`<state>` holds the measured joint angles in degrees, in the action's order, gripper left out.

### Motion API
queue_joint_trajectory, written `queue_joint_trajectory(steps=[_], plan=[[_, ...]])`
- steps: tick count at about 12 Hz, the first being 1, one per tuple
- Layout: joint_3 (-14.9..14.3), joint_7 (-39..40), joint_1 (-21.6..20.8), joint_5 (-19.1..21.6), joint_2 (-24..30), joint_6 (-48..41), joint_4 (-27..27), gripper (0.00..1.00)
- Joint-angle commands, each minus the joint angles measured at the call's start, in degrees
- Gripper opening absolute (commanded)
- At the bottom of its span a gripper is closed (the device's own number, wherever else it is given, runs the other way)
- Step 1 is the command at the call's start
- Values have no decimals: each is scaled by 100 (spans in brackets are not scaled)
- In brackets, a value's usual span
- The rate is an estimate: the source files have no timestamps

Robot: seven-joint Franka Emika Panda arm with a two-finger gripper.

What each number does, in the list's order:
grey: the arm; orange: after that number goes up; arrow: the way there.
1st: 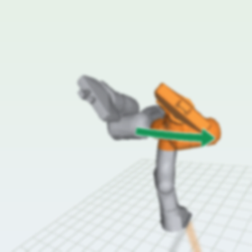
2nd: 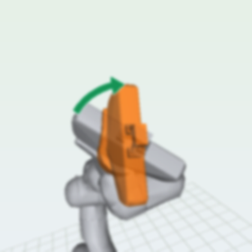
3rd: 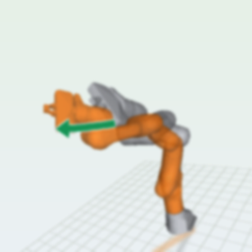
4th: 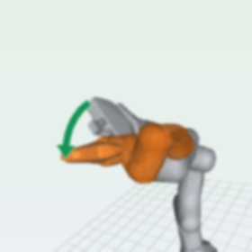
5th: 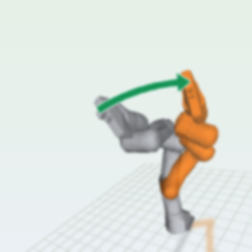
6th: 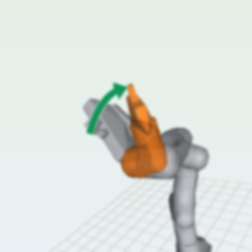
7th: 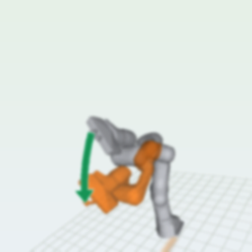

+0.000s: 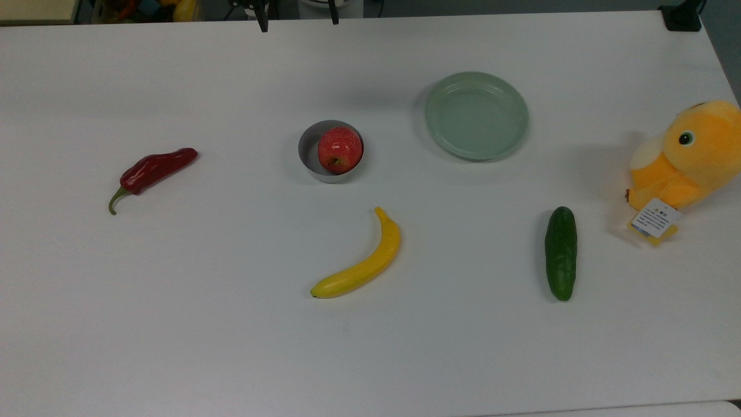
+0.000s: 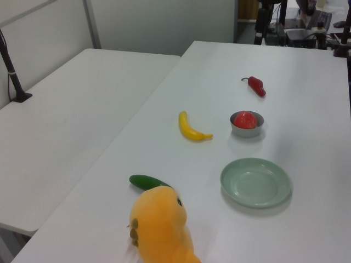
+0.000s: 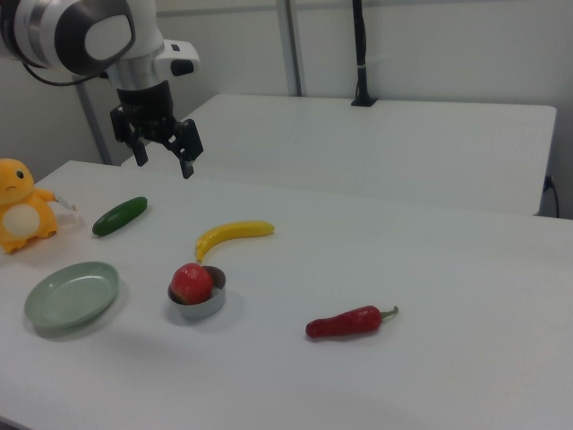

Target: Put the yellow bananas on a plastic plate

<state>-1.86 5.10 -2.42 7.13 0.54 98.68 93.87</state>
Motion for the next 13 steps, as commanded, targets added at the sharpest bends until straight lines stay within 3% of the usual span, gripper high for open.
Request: queue_joint_trajectory(steps=[1, 10, 13], plan=[[10, -95, 109, 8, 190, 27, -1, 100], [10, -17, 110, 34, 201, 371, 193, 100], [10, -944, -73, 174, -281, 975, 229, 100]])
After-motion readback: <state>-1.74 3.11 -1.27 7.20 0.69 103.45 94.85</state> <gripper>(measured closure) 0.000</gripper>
